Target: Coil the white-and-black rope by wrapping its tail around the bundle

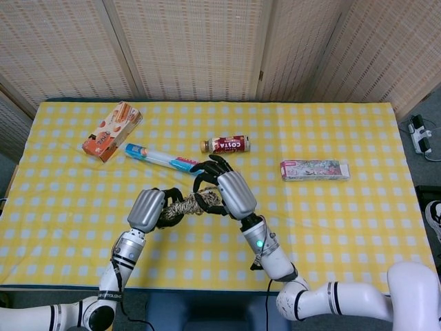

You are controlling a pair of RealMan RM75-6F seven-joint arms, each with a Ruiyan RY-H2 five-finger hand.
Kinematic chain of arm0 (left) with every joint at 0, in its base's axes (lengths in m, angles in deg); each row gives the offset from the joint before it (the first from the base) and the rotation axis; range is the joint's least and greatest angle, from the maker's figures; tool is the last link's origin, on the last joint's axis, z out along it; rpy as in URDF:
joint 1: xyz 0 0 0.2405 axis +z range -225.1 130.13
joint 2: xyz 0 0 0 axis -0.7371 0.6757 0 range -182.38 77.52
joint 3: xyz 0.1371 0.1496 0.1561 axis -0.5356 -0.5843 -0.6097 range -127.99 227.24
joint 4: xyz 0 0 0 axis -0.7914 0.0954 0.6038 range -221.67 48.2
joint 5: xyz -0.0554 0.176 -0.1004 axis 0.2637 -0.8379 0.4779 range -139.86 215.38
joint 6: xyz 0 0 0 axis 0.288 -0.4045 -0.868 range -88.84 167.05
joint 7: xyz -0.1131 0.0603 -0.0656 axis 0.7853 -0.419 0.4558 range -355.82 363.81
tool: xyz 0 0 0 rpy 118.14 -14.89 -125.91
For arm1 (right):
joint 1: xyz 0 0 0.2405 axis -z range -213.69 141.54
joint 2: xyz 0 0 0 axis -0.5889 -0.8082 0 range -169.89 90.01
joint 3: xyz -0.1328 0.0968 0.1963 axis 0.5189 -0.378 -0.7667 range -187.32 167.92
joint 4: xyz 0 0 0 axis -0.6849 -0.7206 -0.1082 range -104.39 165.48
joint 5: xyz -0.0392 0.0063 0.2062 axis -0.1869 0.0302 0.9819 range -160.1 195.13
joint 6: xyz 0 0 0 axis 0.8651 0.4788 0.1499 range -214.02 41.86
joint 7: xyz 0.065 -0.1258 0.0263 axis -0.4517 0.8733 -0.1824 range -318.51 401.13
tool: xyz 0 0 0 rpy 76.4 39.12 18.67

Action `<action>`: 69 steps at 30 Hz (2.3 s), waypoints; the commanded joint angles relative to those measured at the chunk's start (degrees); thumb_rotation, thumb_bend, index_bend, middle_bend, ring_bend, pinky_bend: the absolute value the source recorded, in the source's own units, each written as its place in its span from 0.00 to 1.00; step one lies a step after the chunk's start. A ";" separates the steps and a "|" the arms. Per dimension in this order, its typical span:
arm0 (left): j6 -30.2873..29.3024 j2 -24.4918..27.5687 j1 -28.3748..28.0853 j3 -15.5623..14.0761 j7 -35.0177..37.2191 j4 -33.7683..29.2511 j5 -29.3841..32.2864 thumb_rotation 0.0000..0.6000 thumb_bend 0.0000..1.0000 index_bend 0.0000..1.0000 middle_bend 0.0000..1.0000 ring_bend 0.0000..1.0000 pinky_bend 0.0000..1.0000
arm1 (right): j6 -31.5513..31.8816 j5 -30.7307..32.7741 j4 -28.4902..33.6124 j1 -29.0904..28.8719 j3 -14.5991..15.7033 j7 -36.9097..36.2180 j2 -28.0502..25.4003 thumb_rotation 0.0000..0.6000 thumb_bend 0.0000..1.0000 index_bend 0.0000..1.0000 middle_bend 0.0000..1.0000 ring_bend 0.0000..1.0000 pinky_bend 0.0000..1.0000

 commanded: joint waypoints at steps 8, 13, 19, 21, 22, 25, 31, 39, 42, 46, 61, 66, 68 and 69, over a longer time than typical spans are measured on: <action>-1.61 -0.55 0.34 3.91 3.81 0.03 5.43 1.00 0.75 0.79 0.80 0.69 0.56 | 2.87 -6.41 -2.65 1.96 4.95 1.12 1.56 1.00 0.64 0.67 0.30 0.21 0.11; -0.60 0.96 0.86 5.73 8.14 -1.18 7.52 1.00 0.75 0.79 0.80 0.69 0.56 | 3.25 -8.41 -3.83 3.03 6.74 0.40 1.37 1.00 0.64 0.67 0.29 0.21 0.10; -0.94 2.44 1.32 6.76 10.95 -1.56 7.77 1.00 0.75 0.79 0.80 0.69 0.56 | 3.00 -10.64 -4.88 4.28 9.10 0.20 0.10 1.00 0.64 0.56 0.24 0.17 0.07; -1.18 2.84 1.47 6.99 11.68 -1.74 7.72 1.00 0.75 0.79 0.80 0.68 0.56 | 2.43 -11.09 -4.81 4.75 10.19 0.49 -0.73 1.00 0.64 0.47 0.22 0.14 0.06; -1.31 2.95 1.50 7.07 11.97 -1.75 7.61 1.00 0.75 0.79 0.80 0.68 0.56 | 1.96 -10.98 -4.53 4.97 10.65 0.85 -1.31 1.00 0.64 0.40 0.19 0.13 0.04; -1.77 3.31 1.59 7.13 12.52 -1.70 7.24 1.00 0.75 0.79 0.80 0.68 0.56 | 1.91 -11.68 -4.14 5.79 11.69 1.89 -2.75 1.00 0.64 0.20 0.13 0.08 0.01; -2.39 3.73 1.60 6.86 12.80 -1.49 6.89 1.00 0.75 0.79 0.80 0.68 0.56 | 2.94 -13.20 -2.35 7.67 13.09 3.62 -5.41 1.00 0.58 0.00 0.00 0.00 0.00; -4.53 4.40 1.79 5.84 11.61 -0.37 4.30 1.00 0.75 0.79 0.80 0.67 0.55 | 7.20 -13.89 0.78 12.11 13.81 5.01 -11.04 1.00 0.57 0.00 0.00 0.00 0.00; -5.21 4.90 2.04 5.33 11.42 0.10 2.99 1.00 0.75 0.78 0.80 0.67 0.55 | 9.04 -13.71 1.96 14.41 14.38 6.41 -14.58 1.00 0.57 0.00 0.00 0.02 0.00; -5.63 5.73 2.53 4.50 11.68 0.26 1.49 1.00 0.75 0.78 0.80 0.67 0.54 | 10.81 -14.84 2.95 17.43 16.25 5.84 -20.27 1.00 0.57 0.01 0.06 0.07 0.00; -6.27 6.69 3.42 3.21 13.40 0.98 -1.25 1.00 0.75 0.78 0.80 0.67 0.53 | 19.91 -14.60 0.37 33.32 24.74 -1.79 -31.14 1.00 0.57 0.00 0.00 0.01 0.00; -6.58 6.70 3.47 2.96 13.13 0.98 -1.79 1.00 0.75 0.78 0.80 0.67 0.53 | 23.17 -14.44 -3.91 37.87 25.24 -6.38 -29.21 1.00 0.57 0.00 0.00 0.00 0.00; -6.65 6.73 3.50 2.94 13.13 0.86 -1.91 1.00 0.75 0.78 0.80 0.67 0.53 | 23.53 -14.48 -5.87 38.95 25.21 -7.59 -28.35 1.00 0.57 0.00 0.00 0.00 0.00; -6.69 6.76 3.51 2.96 13.15 0.78 -1.95 1.00 0.75 0.78 0.80 0.67 0.53 | 23.49 -14.36 -6.58 39.33 25.16 -7.91 -27.96 1.00 0.57 0.00 0.00 0.00 0.00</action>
